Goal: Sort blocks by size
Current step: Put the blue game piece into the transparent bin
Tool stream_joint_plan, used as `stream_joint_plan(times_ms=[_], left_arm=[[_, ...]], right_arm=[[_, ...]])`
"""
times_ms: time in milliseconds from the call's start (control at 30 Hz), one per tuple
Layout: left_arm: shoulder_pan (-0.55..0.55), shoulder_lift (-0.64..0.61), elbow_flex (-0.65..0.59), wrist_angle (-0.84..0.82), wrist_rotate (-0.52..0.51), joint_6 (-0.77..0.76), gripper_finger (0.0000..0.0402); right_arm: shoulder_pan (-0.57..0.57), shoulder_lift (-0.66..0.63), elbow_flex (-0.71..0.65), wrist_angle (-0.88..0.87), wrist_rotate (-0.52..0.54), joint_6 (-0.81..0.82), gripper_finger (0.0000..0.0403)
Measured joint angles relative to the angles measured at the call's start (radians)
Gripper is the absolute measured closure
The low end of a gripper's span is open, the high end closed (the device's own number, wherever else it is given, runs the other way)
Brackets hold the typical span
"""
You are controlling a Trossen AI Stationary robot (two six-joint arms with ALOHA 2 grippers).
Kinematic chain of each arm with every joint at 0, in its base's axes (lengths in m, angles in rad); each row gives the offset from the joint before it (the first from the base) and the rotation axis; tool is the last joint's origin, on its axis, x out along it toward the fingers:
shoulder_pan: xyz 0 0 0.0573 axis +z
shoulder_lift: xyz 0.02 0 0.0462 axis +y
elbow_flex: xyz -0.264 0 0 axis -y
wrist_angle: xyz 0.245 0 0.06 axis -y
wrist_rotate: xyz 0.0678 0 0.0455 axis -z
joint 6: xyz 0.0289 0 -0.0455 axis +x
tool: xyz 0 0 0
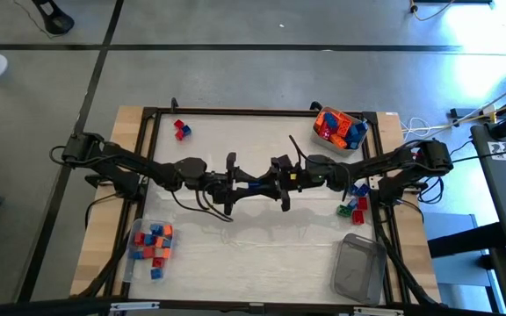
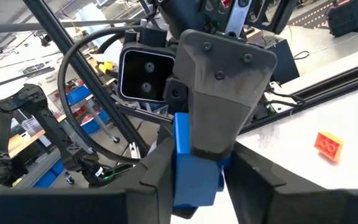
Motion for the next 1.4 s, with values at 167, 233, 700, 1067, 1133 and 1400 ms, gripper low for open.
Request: stream_joint_plan(times_ms=[167,233,700,1067,1133,1400], left_arm=[[-0.008,-0.001,0.0,-0.001,-0.021,-0.011,0.0266],[-0.018,-0.007,0.0,-0.007,-0.051,0.0,0.0267],[-0.074,-0.038,0.0,-0.015,-0.101,-0.048,0.0263],[-0.207,-0.039,0.153,-0.567,-0.328,-0.316,0.0262],[-0.243,-0.039,0.21,-0.747,-0.334,-0.437,0.0262],[-0.409,-0.039,0.419,-1.376,-0.334,-0.978,0.0261]], right_arm=[[-0.002,-0.037,0.0,-0.041,-0.028,-0.016,0.0251],[-0.002,-0.076,0.0,-0.097,-0.059,-0.046,0.0241],[0.008,-0.393,0.001,-0.741,-0.038,-0.237,0.0227],[0.173,-0.393,-0.14,-0.771,0.204,-0.344,0.0226],[0.199,-0.393,-0.192,-0.706,0.253,-0.343,0.0226],[0.25,-0.392,-0.333,-0.523,0.302,-0.302,0.0226]])
